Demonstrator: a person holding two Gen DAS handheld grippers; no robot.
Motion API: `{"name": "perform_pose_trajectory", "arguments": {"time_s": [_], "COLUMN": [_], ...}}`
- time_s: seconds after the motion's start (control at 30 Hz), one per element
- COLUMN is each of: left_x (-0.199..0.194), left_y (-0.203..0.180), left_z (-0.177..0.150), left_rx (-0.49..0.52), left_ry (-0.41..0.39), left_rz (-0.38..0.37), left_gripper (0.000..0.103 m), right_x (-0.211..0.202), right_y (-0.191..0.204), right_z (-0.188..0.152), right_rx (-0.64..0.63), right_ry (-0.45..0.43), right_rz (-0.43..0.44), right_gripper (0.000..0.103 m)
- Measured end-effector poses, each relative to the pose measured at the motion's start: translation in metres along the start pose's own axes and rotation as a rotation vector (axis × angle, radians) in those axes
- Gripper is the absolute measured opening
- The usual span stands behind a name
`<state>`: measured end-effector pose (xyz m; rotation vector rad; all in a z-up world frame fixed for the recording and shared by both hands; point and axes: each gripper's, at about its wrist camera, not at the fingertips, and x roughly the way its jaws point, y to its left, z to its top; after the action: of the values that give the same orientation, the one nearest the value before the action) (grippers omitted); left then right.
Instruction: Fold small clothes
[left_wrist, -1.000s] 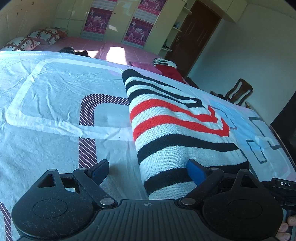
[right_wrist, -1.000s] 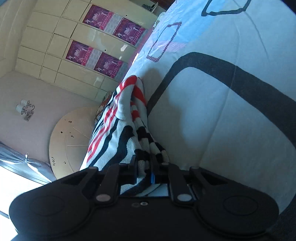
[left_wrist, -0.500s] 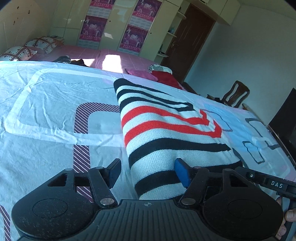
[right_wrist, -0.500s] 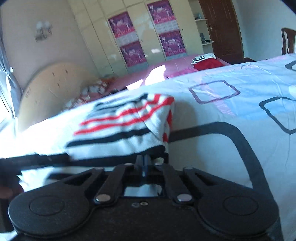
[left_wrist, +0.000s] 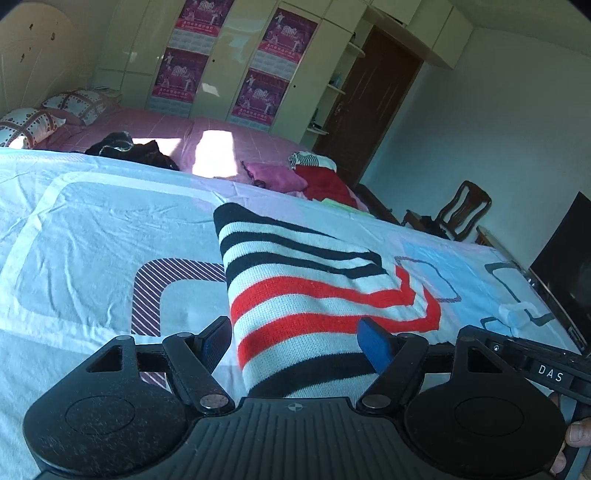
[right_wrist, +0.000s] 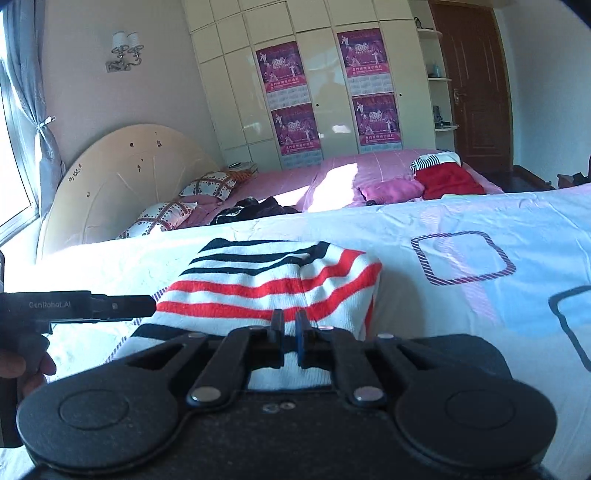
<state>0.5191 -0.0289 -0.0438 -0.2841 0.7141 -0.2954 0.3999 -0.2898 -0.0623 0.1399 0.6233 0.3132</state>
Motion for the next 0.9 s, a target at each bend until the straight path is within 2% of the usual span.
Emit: {"name": "perform_pose_trajectory", "arguments": {"time_s": [0.1, 0.13, 0.23, 0.33, 0.4, 0.53, 0.67, 0.8, 0.9], "left_x": [0.023, 0.024, 0.026, 0.028, 0.029, 0.029, 0.028, 0.025, 0.025], "left_y": [0.001, 0.004, 0.01, 0.008, 0.009, 0.01, 0.006, 0.006, 0.008], "left_z": [-0.005, -0.008, -0.011, -0.013, -0.014, -0.013, -0.009, -0.003, 0.011], "left_rx": [0.016, 0.003, -0.04, -0.032, -0.039, -0.05, -0.014, -0.024, -0.034], "left_ry": [0.088, 0.087, 0.091, 0.084, 0.08, 0.079, 0.081, 0.079, 0.049], "left_rz": [0.037, 0.026, 0.004, 0.016, 0.023, 0.026, 0.037, 0.027, 0.007], "left_gripper": [0.074, 0.074, 0.075, 0.077, 0.081, 0.083, 0.083, 0.083, 0.083], "right_x": [0.027, 0.03, 0.023, 0.023, 0.021, 0.02, 0.021, 0.019, 0.018], "right_y": [-0.005, -0.007, -0.006, -0.003, -0.002, 0.001, 0.004, 0.006, 0.002], "right_z": [-0.007, -0.013, -0.02, -0.022, -0.022, -0.02, -0.012, -0.006, 0.01], "right_rx": [-0.032, -0.048, -0.068, -0.082, -0.09, -0.105, -0.128, -0.14, -0.13], "right_ry": [0.093, 0.101, 0.072, 0.063, 0.054, 0.059, 0.085, 0.095, 0.056], "right_rz": [-0.005, 0.001, 0.012, 0.006, 0.001, 0.0, 0.019, 0.027, 0.017], "right_gripper": [0.006, 0.006, 0.006, 0.006, 0.006, 0.006, 0.017, 0.019, 0.019]}}
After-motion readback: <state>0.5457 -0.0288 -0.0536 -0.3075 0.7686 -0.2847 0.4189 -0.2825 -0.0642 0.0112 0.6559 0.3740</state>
